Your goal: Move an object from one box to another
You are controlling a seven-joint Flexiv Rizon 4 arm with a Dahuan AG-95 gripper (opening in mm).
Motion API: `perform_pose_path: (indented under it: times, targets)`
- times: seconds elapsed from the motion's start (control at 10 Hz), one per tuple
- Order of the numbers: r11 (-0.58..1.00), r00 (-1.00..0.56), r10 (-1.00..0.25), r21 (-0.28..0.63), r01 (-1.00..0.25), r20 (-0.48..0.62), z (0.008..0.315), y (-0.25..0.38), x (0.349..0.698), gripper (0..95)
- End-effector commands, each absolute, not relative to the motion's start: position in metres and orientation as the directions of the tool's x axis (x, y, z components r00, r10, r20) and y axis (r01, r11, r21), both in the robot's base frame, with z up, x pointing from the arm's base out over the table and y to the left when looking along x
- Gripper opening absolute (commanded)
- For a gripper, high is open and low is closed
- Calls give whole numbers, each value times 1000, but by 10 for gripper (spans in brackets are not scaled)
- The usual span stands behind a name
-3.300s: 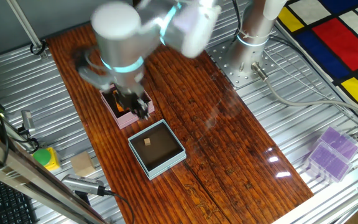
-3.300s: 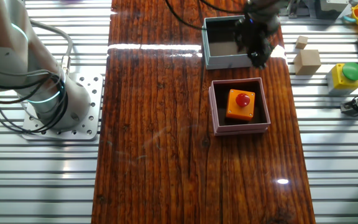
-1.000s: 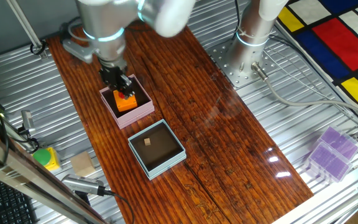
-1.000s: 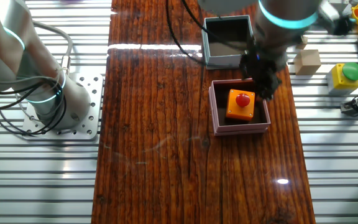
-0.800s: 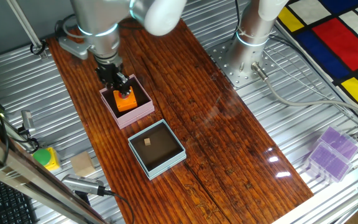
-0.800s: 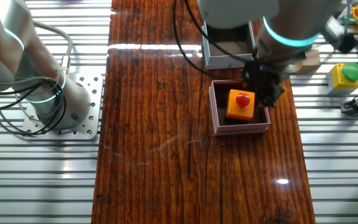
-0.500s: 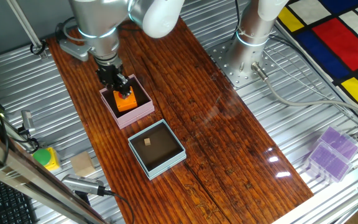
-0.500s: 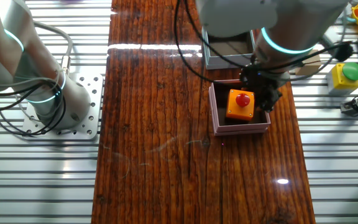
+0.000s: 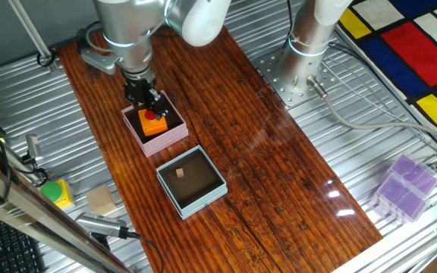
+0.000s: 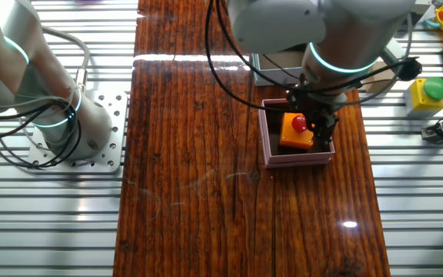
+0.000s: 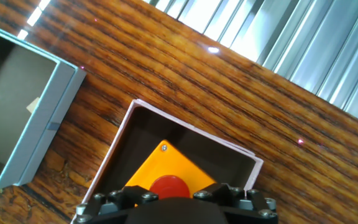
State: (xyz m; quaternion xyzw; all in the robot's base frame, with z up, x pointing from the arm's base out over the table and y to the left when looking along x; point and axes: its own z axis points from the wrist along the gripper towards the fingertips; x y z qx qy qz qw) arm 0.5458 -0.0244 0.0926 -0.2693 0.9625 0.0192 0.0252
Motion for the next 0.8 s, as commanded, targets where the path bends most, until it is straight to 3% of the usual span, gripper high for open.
perform_pose_path:
  times: [0.1, 0.8]
  targets:
    - [857, -856, -513, 21, -515, -60, 89, -21, 547, 570]
    - [851, -850, -522, 19, -524, -64, 87, -20, 547, 570]
